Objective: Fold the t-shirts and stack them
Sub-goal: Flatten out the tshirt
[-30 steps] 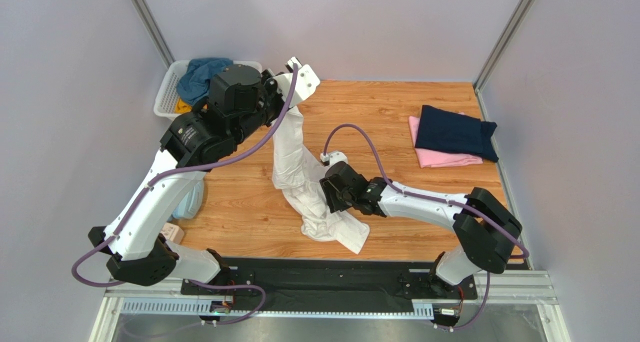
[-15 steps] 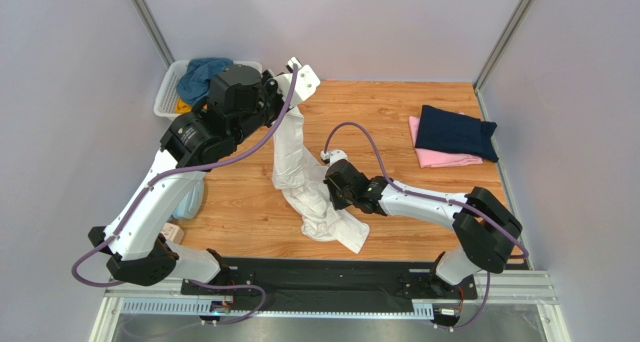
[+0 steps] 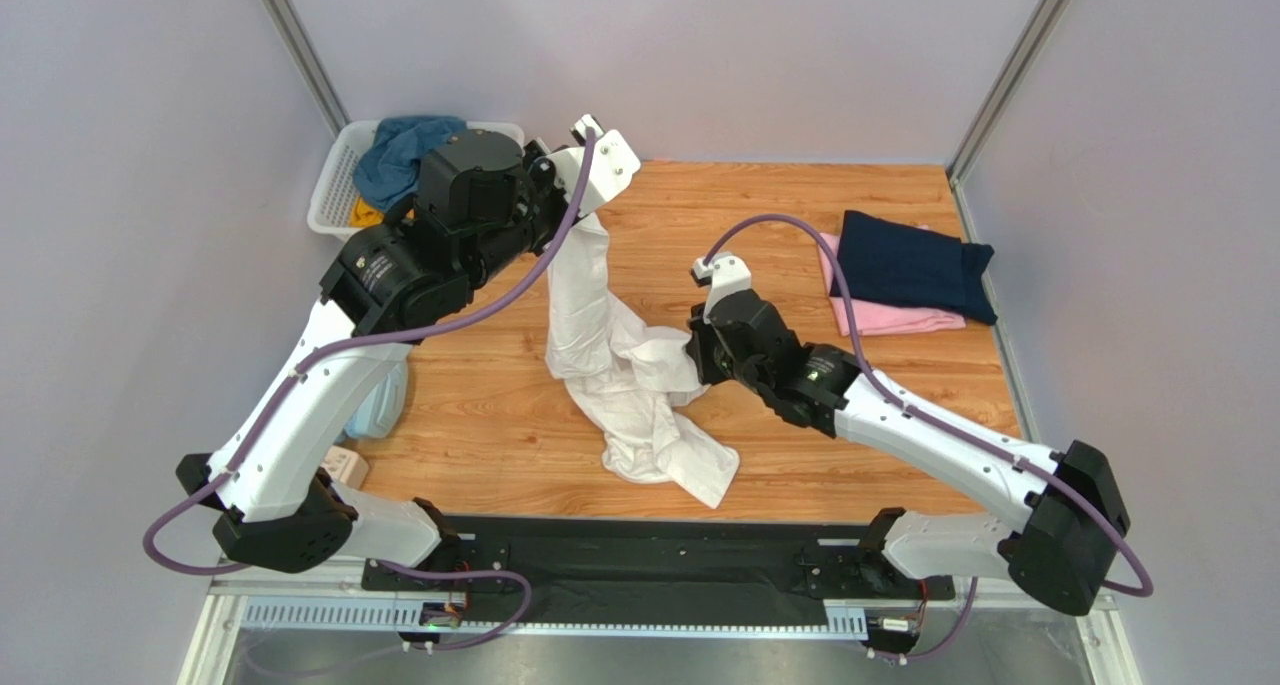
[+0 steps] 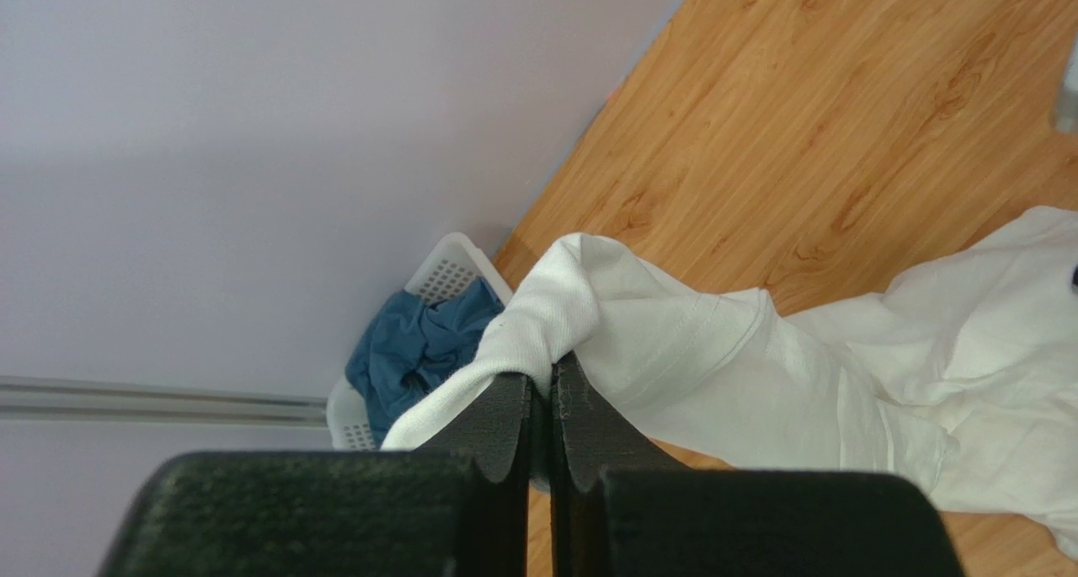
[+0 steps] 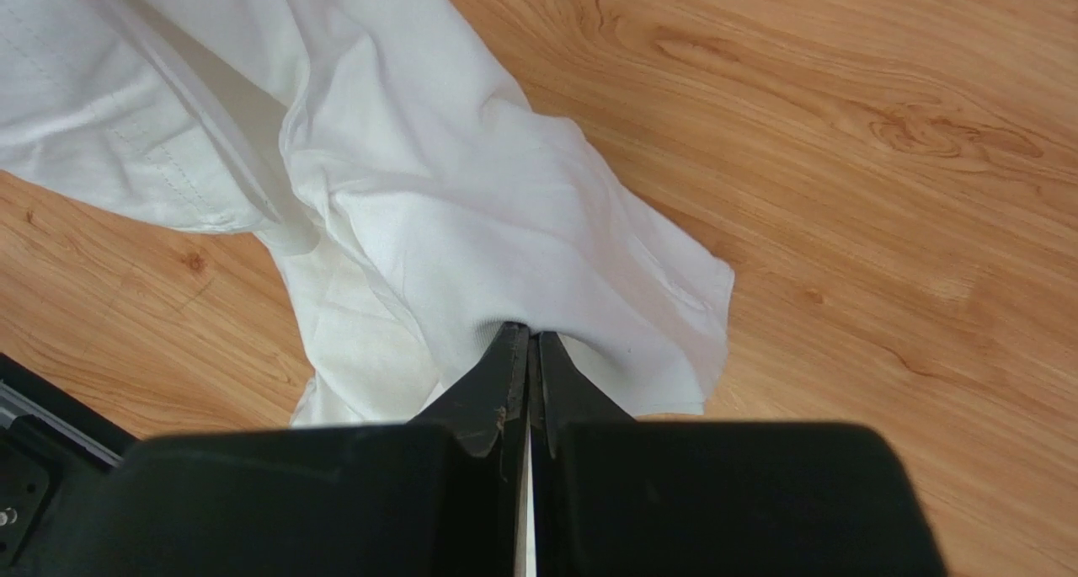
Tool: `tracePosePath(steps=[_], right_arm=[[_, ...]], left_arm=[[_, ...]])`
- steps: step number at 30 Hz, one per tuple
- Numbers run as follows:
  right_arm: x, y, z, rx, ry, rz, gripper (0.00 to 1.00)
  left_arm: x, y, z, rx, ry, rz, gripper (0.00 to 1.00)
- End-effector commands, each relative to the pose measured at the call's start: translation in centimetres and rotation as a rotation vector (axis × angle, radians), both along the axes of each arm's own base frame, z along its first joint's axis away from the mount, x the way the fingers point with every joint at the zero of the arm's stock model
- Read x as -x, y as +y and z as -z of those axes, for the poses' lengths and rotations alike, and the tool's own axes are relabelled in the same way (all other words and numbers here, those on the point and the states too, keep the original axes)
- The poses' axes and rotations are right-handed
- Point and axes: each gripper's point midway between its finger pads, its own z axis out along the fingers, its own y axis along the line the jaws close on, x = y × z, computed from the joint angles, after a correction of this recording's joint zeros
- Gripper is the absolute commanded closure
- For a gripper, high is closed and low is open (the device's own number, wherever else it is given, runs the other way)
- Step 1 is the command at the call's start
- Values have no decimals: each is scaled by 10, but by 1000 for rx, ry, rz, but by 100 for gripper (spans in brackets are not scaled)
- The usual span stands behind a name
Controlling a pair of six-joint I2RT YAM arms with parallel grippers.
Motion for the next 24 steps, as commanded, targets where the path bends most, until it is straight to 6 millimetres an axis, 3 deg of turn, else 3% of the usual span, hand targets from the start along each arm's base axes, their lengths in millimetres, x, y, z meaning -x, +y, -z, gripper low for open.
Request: tracePosePath(steps=[1,8,10,12,16,20,24], right_arm=[[-5,-16,-18,30,-57,45,100],[1,-42,-87,-3,-186,76,100],[4,-45,-94,-11,-201,62,100],[3,-45,-76,23,-168,61,100],[-6,-37,-4,109,-21,80,100],[-24,-43,43,122,60,149,100],[-53,-53,57,140,69,218,100]], left_arm=[[8,8,-28,79,-60,-1,100],[9,14,-56,98,-130,-13,100],[10,14,-56,102,-127,-11,100],[10,12,-46,96,-105,-2,100],[12,8,-33,110,-64,8,100],[18,4,-29,108,-43,45,100],[20,3,-24,95,-27,57,100]])
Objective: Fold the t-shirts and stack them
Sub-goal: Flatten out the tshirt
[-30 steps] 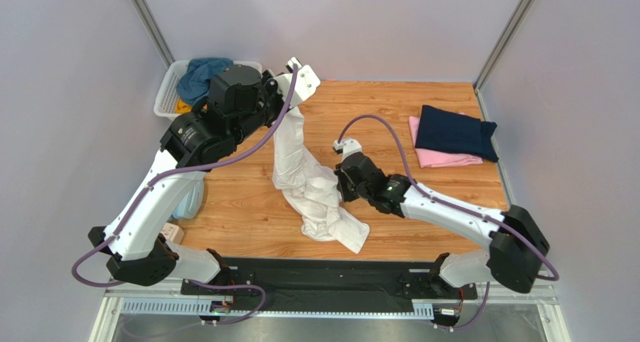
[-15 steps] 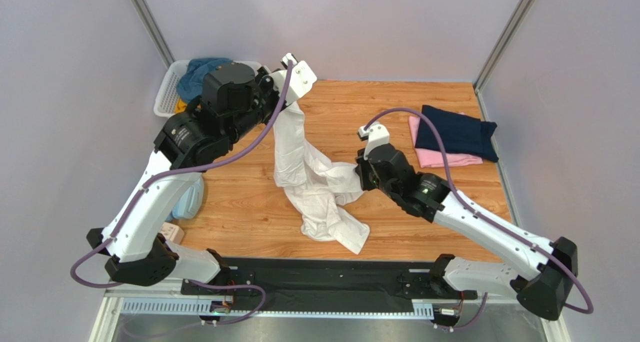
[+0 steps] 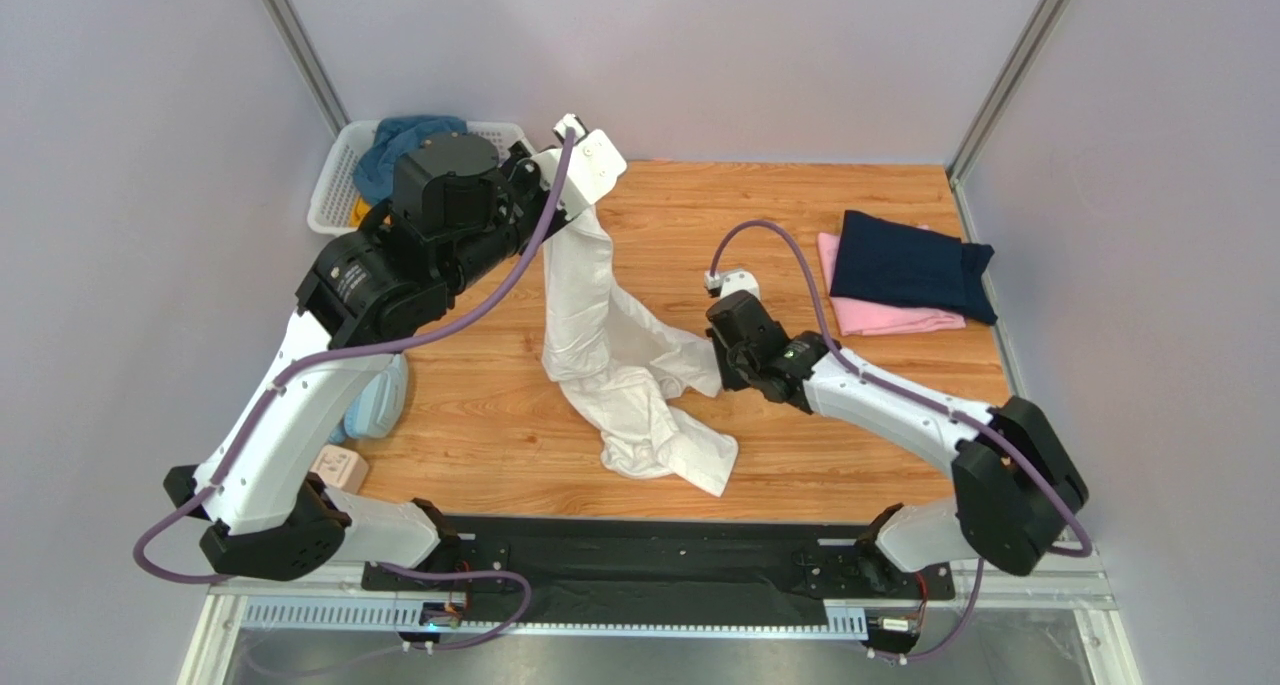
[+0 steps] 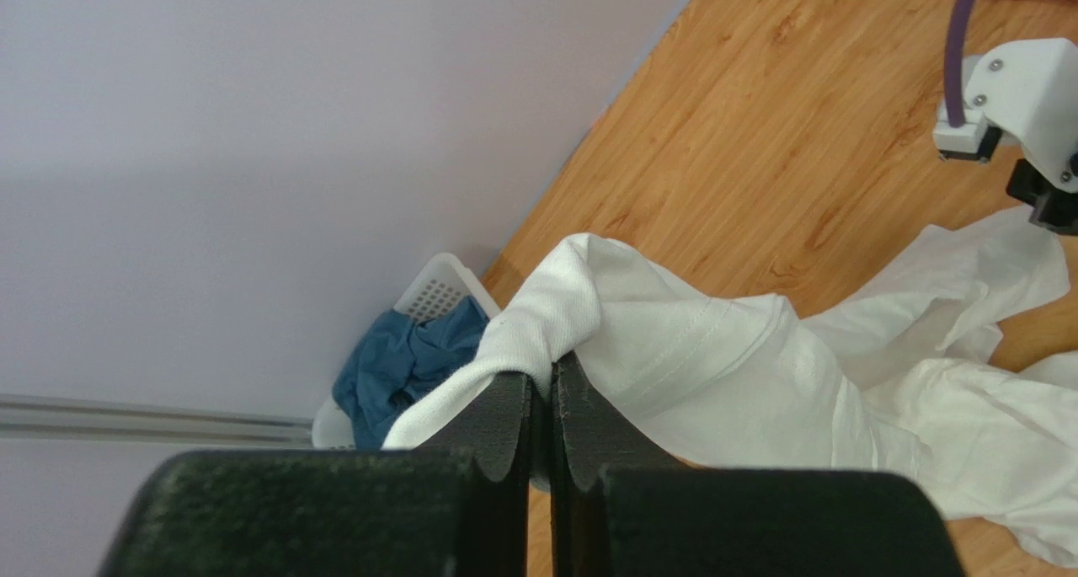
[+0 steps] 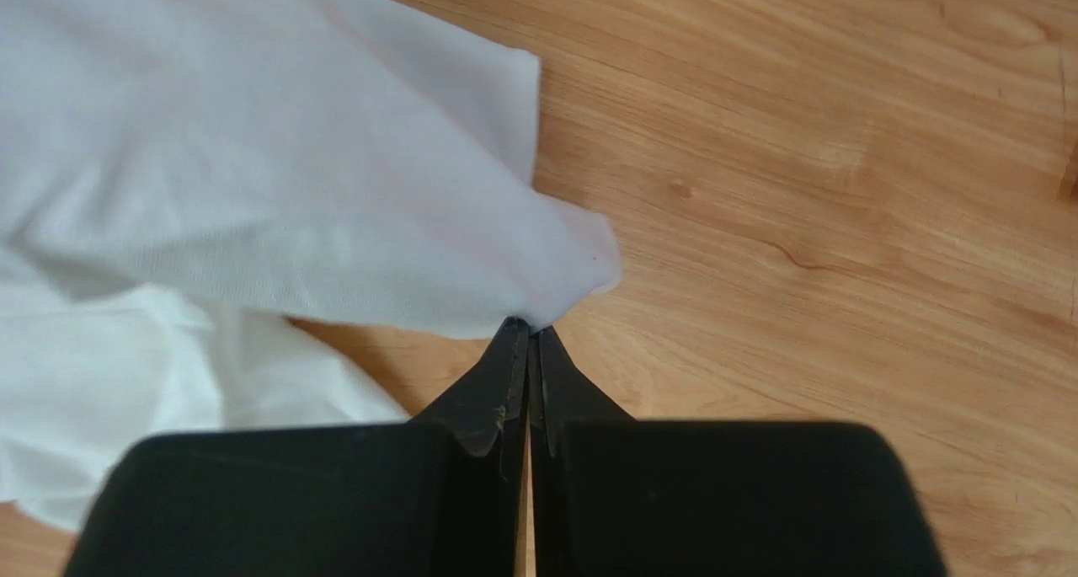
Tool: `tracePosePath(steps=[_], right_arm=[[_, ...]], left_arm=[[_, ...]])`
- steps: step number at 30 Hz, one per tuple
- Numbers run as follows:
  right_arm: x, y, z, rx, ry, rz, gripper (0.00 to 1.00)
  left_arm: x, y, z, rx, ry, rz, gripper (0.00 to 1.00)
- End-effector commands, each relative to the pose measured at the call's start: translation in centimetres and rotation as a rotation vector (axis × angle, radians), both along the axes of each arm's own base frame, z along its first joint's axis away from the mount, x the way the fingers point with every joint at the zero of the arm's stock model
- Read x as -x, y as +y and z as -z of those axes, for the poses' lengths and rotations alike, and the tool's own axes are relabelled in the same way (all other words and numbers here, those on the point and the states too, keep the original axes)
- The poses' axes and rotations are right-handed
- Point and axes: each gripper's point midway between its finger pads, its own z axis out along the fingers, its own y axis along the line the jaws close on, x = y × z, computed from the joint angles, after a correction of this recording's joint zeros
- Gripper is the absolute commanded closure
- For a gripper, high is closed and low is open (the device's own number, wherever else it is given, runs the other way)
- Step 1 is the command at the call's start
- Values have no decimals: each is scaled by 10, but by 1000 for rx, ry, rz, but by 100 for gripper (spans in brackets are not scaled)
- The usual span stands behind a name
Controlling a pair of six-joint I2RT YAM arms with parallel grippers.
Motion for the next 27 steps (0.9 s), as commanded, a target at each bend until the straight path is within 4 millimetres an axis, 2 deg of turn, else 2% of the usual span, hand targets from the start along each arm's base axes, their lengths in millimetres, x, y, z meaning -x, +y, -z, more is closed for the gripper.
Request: tracePosePath(steps=[1,3,4,5,6,8,10,14,16,17,20,23,27], right_arm=[[-46,3,-23,-87,-91,89,100],[-54,3,-14,-57,-65,89,100],[-59,8,-19,-67,-66,82,95],[-59,10,-18,-66,-56,77,68],[-58,14,-16,-74,-40,66,57],[-55,13,-12,-78,-31,64,42],[-53,13,-12,-90,-36,68,34],[-39,12,-2,-117,3,58,32],[-31,18,-7,-173,10,41,32],[-25,16,-2,-176,23,36,32],[-18,20,-3,-199,20,7,31],[-17,21,8,-179,49,-8,30],[-27,28,11,-179,51,-4,28]], left_arm=[[7,0,-10,46,-12,22,100],[8,0,-7,41,-8,27,100],[8,1,-6,40,-7,27,100],[9,0,-6,39,-7,31,100],[9,0,-3,33,-2,31,100],[9,1,-4,33,-6,33,100],[9,1,-1,25,-2,34,100],[8,-1,4,21,5,35,100],[7,-2,4,24,7,36,100],[7,-3,4,25,6,36,100],[7,-3,4,24,7,36,100],[6,-4,4,30,11,37,100],[7,-4,1,37,8,38,100]])
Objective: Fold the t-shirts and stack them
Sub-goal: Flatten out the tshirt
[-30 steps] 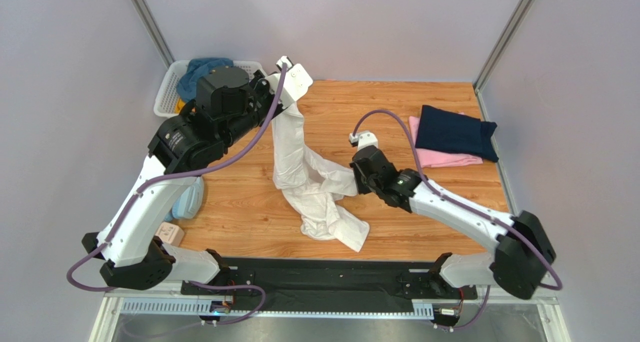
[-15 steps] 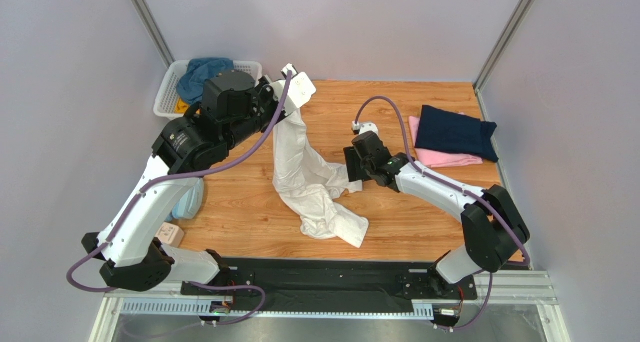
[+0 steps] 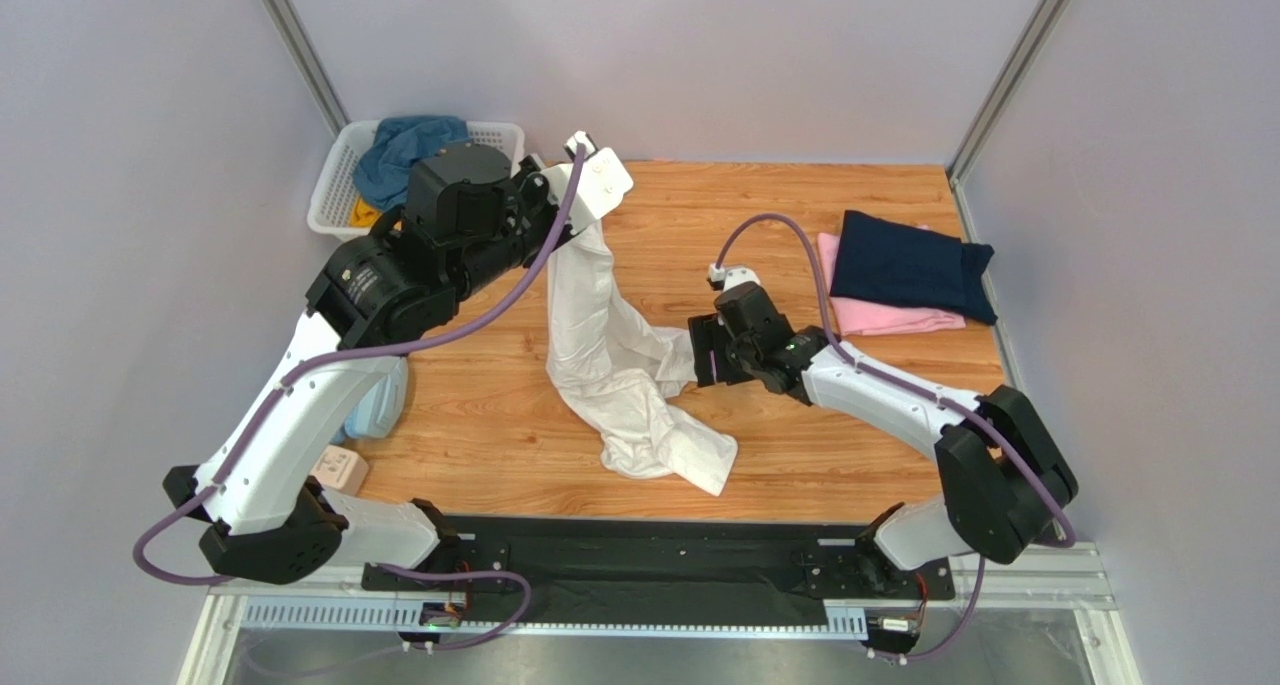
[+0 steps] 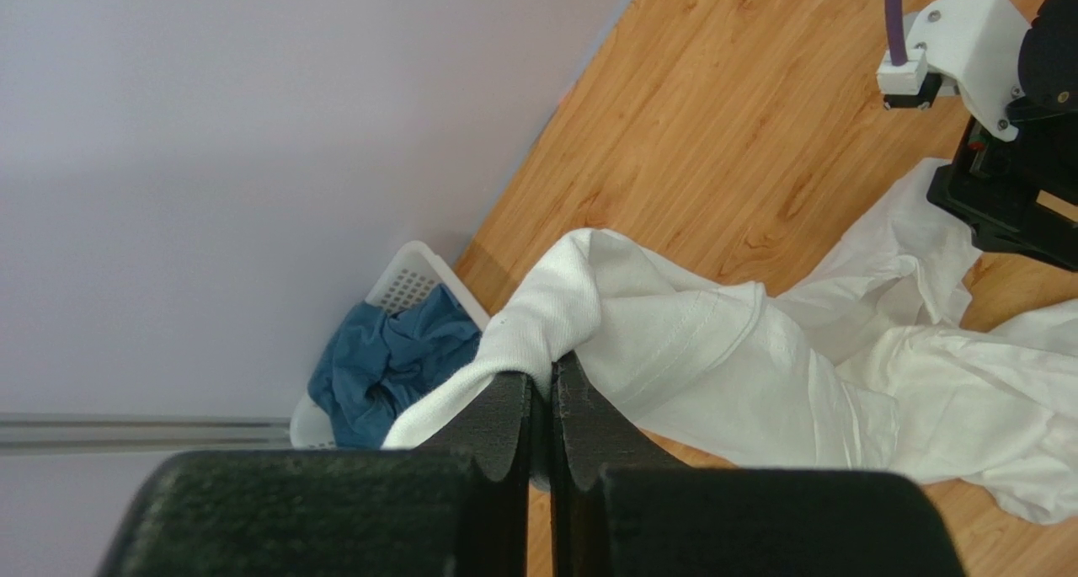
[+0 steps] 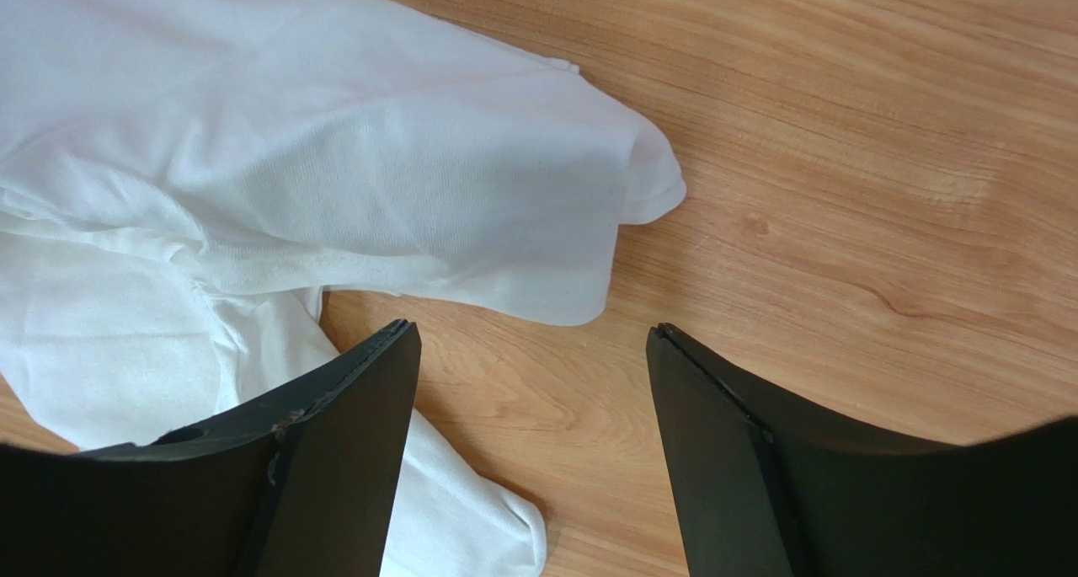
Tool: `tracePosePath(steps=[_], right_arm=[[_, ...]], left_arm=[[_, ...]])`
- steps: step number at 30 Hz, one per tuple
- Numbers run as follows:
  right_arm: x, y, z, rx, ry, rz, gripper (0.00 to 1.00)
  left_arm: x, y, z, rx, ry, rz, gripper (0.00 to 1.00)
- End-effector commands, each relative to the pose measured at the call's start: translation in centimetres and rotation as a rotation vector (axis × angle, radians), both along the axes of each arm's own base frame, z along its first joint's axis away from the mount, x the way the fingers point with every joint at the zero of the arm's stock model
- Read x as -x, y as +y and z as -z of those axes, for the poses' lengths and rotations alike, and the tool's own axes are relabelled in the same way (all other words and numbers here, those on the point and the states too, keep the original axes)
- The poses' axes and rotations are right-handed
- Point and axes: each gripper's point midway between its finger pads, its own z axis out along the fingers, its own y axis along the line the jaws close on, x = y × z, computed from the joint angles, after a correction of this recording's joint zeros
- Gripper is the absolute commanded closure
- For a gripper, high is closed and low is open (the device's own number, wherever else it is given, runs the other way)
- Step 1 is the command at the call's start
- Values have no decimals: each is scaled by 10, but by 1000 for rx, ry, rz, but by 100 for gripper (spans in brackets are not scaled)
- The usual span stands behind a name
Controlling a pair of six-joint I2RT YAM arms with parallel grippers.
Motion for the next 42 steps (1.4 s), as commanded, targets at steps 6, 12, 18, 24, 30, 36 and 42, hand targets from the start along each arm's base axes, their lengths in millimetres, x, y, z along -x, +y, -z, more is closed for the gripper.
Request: tracePosePath(steps=[6,12,18,24,30,36,42], right_arm=[[-38,22,6,-83,-7,6,29],[-49,33,16,-156,11,-12,48],[-47,38,21,-189,28,-14,93],[-49,26,-47,-209,-102,-4,100],[-30,-22,-230,-245,-471,46,100],[34,-70,-325,-325,-672,53,100],[98,-116,-379,-359,-781,54,100]], left_arm=[[5,4,-27,75,-51,-1,100],[8,6,-28,82,-52,0,100],[9,6,-30,92,-50,5,100],[7,12,-41,85,-101,-14,100],[12,29,-116,140,-289,-33,100],[40,47,-120,131,-323,13,100],[79,74,-84,147,-236,50,100]])
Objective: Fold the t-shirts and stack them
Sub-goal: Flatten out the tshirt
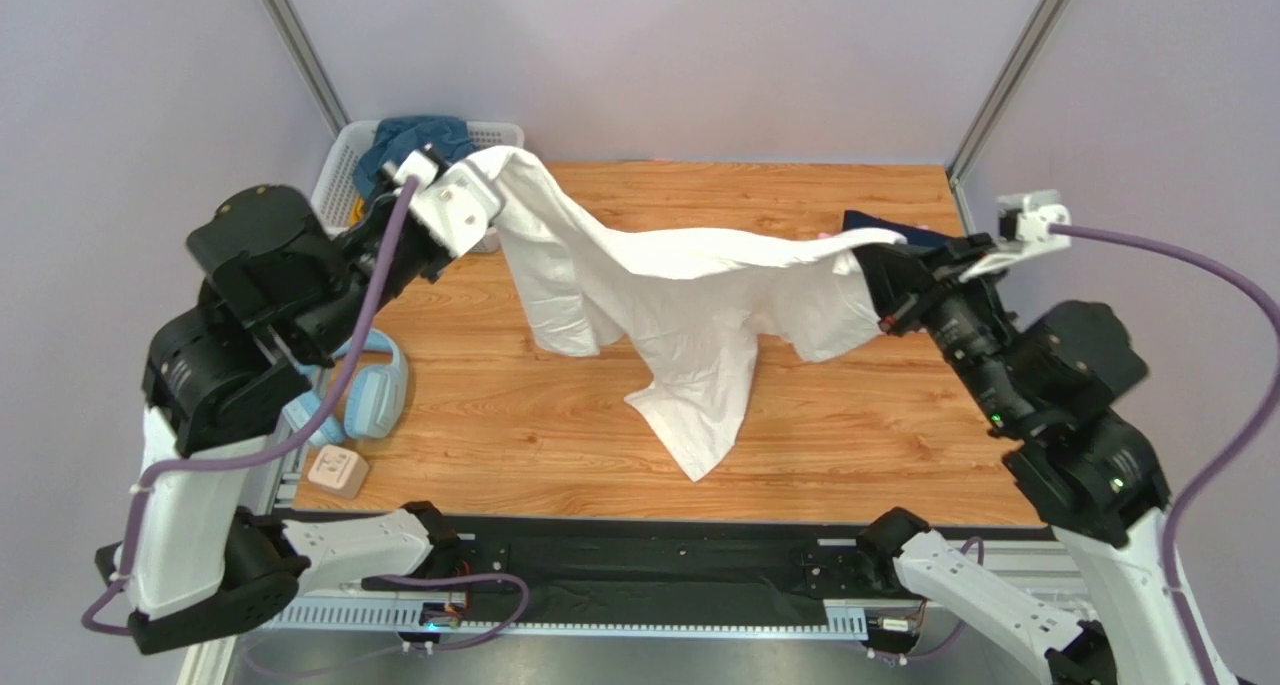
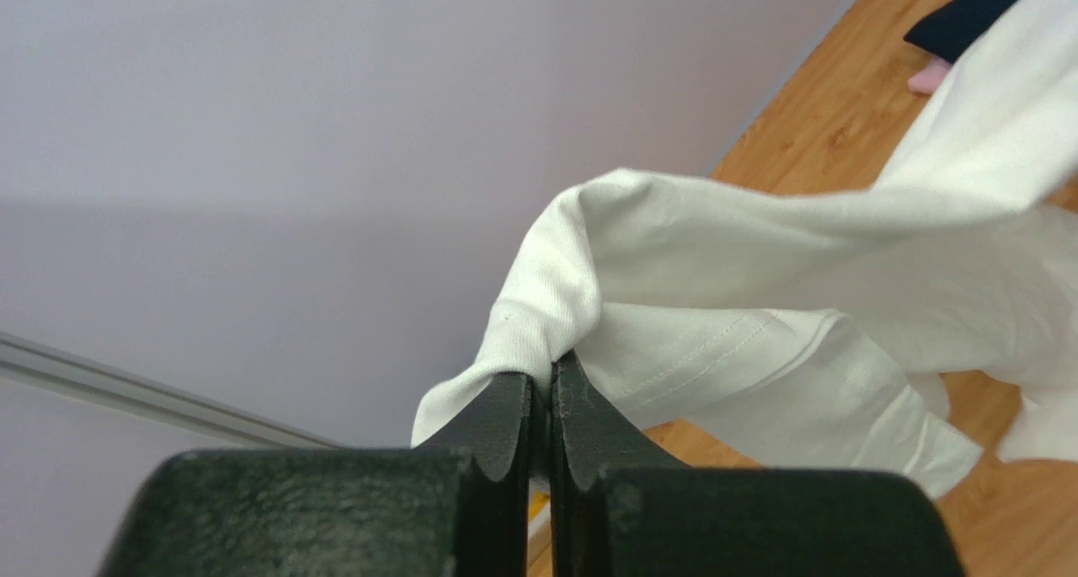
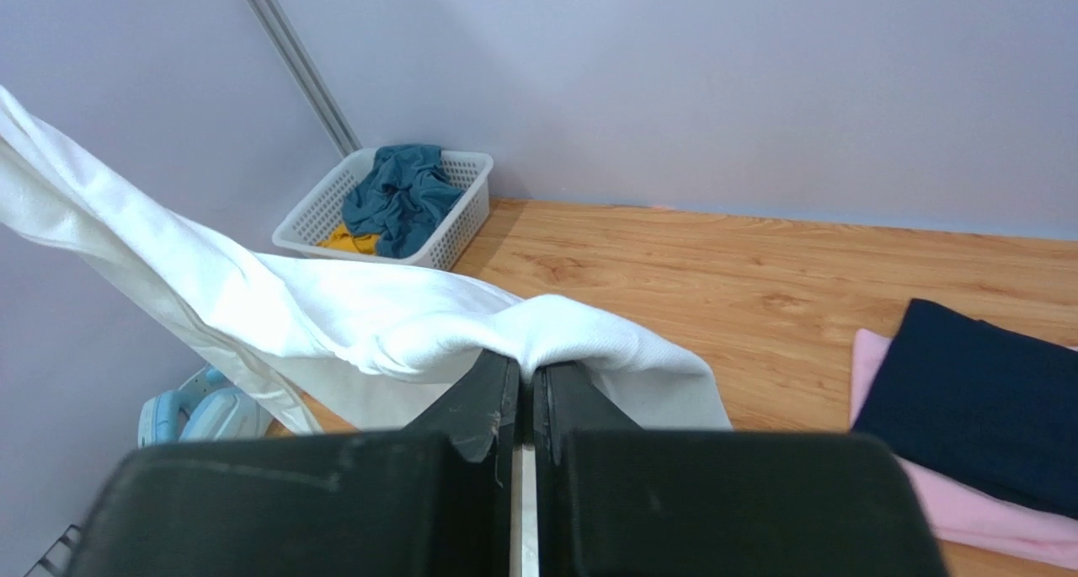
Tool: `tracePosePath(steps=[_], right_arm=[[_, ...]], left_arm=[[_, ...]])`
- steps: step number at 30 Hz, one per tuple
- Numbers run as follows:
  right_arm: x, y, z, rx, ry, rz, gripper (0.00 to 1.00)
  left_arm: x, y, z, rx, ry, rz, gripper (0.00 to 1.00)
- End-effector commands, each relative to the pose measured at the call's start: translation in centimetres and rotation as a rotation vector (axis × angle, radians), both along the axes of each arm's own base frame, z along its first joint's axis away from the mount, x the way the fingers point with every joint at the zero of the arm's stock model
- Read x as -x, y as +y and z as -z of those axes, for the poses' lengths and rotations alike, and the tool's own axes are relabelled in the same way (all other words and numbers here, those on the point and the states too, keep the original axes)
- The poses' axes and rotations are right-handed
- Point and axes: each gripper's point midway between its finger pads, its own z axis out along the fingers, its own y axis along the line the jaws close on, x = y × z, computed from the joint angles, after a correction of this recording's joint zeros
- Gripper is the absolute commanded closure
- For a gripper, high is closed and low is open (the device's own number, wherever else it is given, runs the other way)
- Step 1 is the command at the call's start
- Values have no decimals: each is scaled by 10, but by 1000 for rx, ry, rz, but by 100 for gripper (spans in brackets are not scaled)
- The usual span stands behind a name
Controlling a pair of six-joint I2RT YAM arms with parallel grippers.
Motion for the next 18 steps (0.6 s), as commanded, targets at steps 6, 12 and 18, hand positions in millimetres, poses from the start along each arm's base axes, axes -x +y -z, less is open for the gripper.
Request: tracePosePath(steps=[6,12,18], right_arm=[[73,-49,-33,64,-8,-8,100],[107,-59,-68,4,-71,-61,100],[139,-56,-104,4,-154,-120,100]], left_arm=[[49,39,22,8,40,42,100],[84,55,20,20,88,105,100],[114,62,38,40,170,175,100]])
